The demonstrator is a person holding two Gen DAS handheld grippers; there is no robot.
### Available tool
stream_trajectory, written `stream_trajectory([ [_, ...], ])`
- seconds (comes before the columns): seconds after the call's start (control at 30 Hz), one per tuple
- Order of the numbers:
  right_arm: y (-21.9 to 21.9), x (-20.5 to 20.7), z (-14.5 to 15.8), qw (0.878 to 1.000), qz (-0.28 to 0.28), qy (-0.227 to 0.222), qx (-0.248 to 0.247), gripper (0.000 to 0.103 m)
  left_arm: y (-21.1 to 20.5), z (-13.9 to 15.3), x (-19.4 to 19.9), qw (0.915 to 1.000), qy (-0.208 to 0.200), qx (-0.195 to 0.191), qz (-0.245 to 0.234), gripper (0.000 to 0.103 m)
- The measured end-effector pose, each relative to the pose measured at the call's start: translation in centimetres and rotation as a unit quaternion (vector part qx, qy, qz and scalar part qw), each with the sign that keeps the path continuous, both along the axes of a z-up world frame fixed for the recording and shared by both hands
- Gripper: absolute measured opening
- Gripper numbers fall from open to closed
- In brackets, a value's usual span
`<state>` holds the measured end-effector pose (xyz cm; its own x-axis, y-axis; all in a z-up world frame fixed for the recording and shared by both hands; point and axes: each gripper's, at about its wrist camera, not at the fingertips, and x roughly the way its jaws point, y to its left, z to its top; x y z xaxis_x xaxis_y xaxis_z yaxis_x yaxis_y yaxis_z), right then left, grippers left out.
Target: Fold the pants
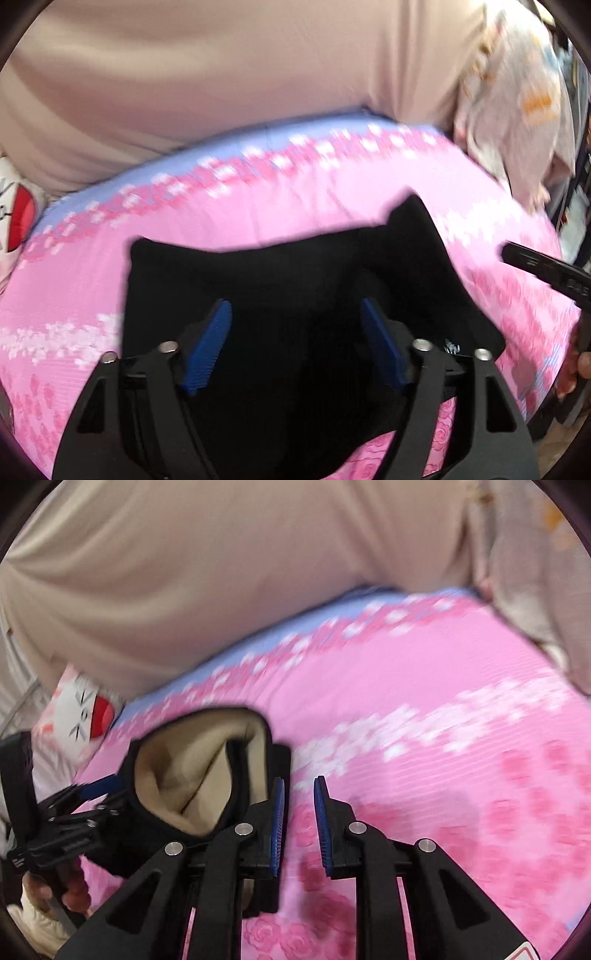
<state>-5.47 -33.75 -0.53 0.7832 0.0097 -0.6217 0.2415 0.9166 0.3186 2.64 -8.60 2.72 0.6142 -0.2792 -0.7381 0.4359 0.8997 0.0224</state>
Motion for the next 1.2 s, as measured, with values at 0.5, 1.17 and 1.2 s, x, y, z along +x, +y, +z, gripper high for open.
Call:
stream_trajectory([
  [0.5, 16.1, 3.6, -0.5, 0.981, 0.191, -0.002, -0.041, 0.030, 10.7, -3.4, 1.1, 0.9874, 0.024, 0.058, 0.145, 0.092],
  [1.17, 8.1, -0.6, -0.4, 0.998, 0.035, 0.034, -0.046, 0.025, 13.3, -5.0, 0.7, 0.9870, 0.036, 0.030, 0.154, 0.098],
  [1.2, 9.1, -0.4, 0.5, 0.997, 0.053, 0.019, -0.052, 0.025, 13.1, -4.5, 0.6, 0.9870, 0.029, 0.028, 0.156, 0.098],
])
